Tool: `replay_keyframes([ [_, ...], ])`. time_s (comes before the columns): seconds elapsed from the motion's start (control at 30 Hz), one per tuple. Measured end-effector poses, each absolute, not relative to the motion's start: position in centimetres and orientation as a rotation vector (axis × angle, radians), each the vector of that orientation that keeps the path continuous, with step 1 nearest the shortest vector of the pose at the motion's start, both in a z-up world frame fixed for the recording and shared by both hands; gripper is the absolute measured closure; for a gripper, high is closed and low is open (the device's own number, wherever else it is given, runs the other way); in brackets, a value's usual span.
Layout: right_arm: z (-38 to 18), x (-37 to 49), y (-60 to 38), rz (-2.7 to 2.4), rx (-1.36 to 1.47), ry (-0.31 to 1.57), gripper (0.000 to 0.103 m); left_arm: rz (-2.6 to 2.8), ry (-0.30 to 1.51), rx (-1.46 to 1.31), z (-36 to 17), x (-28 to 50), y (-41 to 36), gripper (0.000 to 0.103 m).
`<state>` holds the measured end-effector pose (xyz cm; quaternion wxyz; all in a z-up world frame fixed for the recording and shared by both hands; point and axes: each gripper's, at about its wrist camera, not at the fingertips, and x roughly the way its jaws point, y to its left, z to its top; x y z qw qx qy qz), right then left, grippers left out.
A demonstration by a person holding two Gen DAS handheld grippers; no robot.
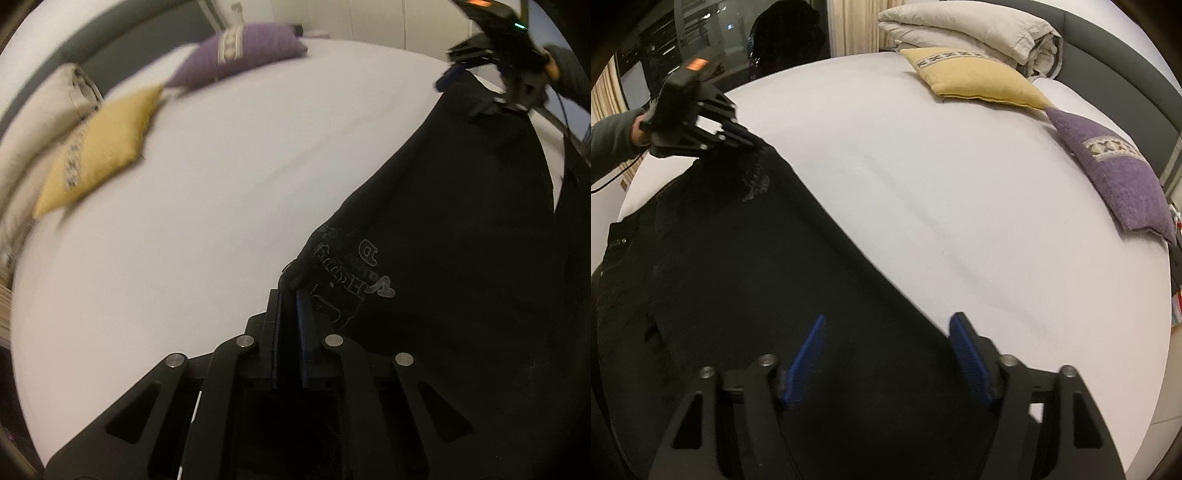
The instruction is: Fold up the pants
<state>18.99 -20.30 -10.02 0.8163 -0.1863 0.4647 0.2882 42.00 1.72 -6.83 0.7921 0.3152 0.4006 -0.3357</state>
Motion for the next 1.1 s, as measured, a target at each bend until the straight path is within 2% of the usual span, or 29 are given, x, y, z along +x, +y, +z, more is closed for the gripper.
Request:
replay_keyframes([
  [0.07, -10.3, 19.5, -19.8, 0.614, -0.426, 1.001, 0.043, -0.721, 0.822, 0.701, -6.4, 40.4, 2.3, 0.097],
  [0.17, -10.7, 20.2, -18.8, 0.628, -0.480, 1.005, 0.043, -0.717, 0.764, 0.701, -4.6, 36.0, 2.4, 0.097],
  [0.37, -12.3, 21.7, -18.1, 0.650, -0.561, 1.076, 0.043, -0.709, 0.689, 0.674, -2.4, 33.0, 3.1, 0.097],
  [0.43, -12.8, 22.1, -18.1, 0.659, -0.564, 1.109, 0.048, -0.709, 0.674, 0.673, -1.8, 31.8, 3.3, 0.097],
  [0.6, -13.6, 22.1, -17.7, 0.679, -0.591, 1.174, 0.090, -0.705, 0.675, 0.663, -1.4, 29.8, 3.5, 0.097],
  [0.63, -13.4, 21.8, -17.5, 0.675, -0.608, 1.171, 0.092, -0.701, 0.677, 0.661, -1.4, 29.9, 3.4, 0.097],
  [0.9, -8.4, 17.4, -17.6, 0.616, -0.690, 1.046, 0.099, -0.686, 0.640, 0.638, 1.1, 27.6, 3.8, 0.097],
  [1.1, -4.2, 9.2, -16.1, 0.580, -0.803, 0.926, 0.100, -0.704, 0.596, 0.617, 5.1, 21.7, 5.3, 0.097],
])
